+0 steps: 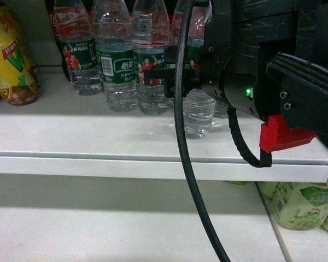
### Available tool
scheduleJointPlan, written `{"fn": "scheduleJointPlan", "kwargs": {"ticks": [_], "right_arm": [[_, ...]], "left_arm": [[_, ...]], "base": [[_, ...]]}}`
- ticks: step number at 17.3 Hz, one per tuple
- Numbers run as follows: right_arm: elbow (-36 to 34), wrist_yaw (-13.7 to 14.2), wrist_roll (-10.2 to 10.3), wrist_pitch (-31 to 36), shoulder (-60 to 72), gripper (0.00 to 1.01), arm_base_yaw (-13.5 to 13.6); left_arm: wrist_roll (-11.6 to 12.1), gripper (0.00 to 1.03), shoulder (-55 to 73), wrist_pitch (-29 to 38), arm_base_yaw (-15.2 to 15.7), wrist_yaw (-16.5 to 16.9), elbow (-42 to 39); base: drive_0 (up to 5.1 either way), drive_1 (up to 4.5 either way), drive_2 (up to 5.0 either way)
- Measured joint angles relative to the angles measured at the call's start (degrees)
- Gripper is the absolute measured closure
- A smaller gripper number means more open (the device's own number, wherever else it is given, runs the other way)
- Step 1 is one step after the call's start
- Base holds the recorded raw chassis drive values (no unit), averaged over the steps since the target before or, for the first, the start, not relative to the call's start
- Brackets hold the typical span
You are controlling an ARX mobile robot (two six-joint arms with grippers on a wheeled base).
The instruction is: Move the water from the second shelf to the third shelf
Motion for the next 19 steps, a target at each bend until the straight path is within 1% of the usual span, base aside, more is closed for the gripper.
{"fn": "scheduleJointPlan", "kwargs": {"ticks": [1,2,5,7,10,12,14,16,17,19], "right_arm": [[-0.33,0.0,0.04,0.28,-0.2,0.49,0.02],[-1.09,-0.17,0.07,0.57,-0.74,0.52,0.11],[-5.49,-0.98,-0.04,1.88,-3.96,0.56,0.44],[-9.53,-2.08,-1.38,2.78,-6.97,0.57,0.52],[-16.76,-4.04,-3.48,2.08,-13.73,0.57,0.07],[-21.42,-5.92,-4.15,0.96,-18.69,0.57,-1.09],[-26.43,-6.58,-4.74,-0.37,-25.31,0.57,-2.89],[-30.75,-6.91,-4.7,-2.34,-32.3,0.57,-4.61],[-32.74,-7.26,-4.72,-3.8,-36.15,0.57,-5.03],[-36.87,-8.94,-4.72,-7.63,-45.0,0.57,-5.92]], "left_arm": [[0.02,0.05,0.0,0.0,0.0,0.0,0.0],[0.02,0.05,0.0,-0.02,0.0,0.0,0.0],[0.0,0.05,0.0,0.0,0.0,-0.02,0.0],[0.02,0.05,0.0,0.0,0.0,0.0,0.0],[0.0,0.05,0.0,-0.02,0.0,0.0,0.0],[0.02,0.05,0.0,-0.02,0.0,0.0,0.0],[0.02,0.05,0.0,-0.02,0.0,0.0,0.0],[0.02,0.05,0.0,-0.02,0.0,0.0,0.0],[0.0,0.05,0.0,0.0,0.0,0.0,0.0],[0.0,0.05,0.0,0.0,0.0,-0.02,0.0]], "base": [[0.0,0.0,0.0],[0.0,0.0,0.0],[0.0,0.0,0.0],[0.0,0.0,0.0],[0.0,0.0,0.0],[0.0,0.0,0.0],[0.0,0.0,0.0],[0.0,0.0,0.0],[0.0,0.0,0.0],[0.0,0.0,0.0]]}}
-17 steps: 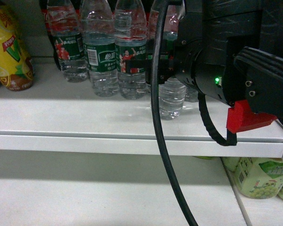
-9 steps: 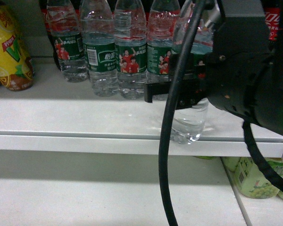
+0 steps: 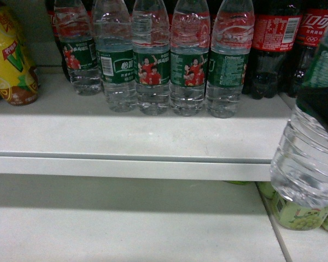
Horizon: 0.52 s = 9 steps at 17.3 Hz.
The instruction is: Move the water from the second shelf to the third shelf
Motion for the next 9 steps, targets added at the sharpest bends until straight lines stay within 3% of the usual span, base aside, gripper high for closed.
{"fn": "scheduleJointPlan", "kwargs": {"ticks": [3,9], "right_arm": [[-4.96,-2.38,0.0,-7.89,-14.6,0.57,-2.69],[-8.57,-5.42,0.55,-20.98,-33.44,0.58,-10.73]], "left_arm": [[0.0,0.05,0.0,-0.02,0.0,0.02,0.0],[0.0,0.05,0.0,-0.02,0.0,0.02,0.0]], "base": [[0.0,0.0,0.0],[0.0,0.0,0.0]]}}
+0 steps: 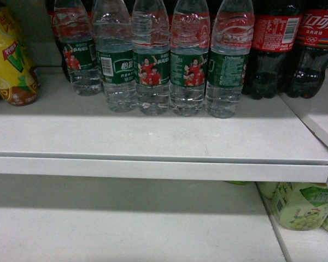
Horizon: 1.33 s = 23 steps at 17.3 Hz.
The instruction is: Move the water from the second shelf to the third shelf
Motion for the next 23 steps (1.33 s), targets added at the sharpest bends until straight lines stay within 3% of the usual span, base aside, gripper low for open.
{"fn": "scheduleJointPlan", "kwargs": {"ticks": [6,8,23], "right_arm": [[-0.04,1.57,2.38,-6.91,-7.48,0.58,-2.01],[0.61,1.49,2.54,-6.8,-7.56,0.58,-4.11],[0.72,0.52,2.71,-7.1,-8.04,0.58,-4.04]], "left_arm": [[0.0,0.05,0.0,0.0,0.0,0.0,0.0],[0.02,0.05,0.0,0.02,0.0,0.0,0.0],[0.02,0.05,0.0,0.0,0.0,0.0,0.0]], "base": [[0.0,0.0,0.0],[0.0,0.0,0.0],[0.0,0.0,0.0]]}}
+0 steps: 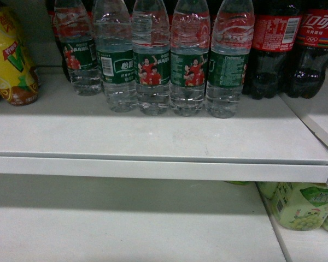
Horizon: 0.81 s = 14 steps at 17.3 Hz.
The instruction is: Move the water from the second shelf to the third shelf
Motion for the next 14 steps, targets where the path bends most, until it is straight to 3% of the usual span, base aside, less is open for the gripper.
{"fn": "scheduleJointPlan", "kwargs": {"ticks": [14], "right_arm": [[0.09,0.11,0.22,0.04,0.0,0.58,0.0]], "left_arm": [[0.0,0.05,0.0,0.0,0.0,0.07,0.0]], "base": [[0.0,0.0,0.0]]}}
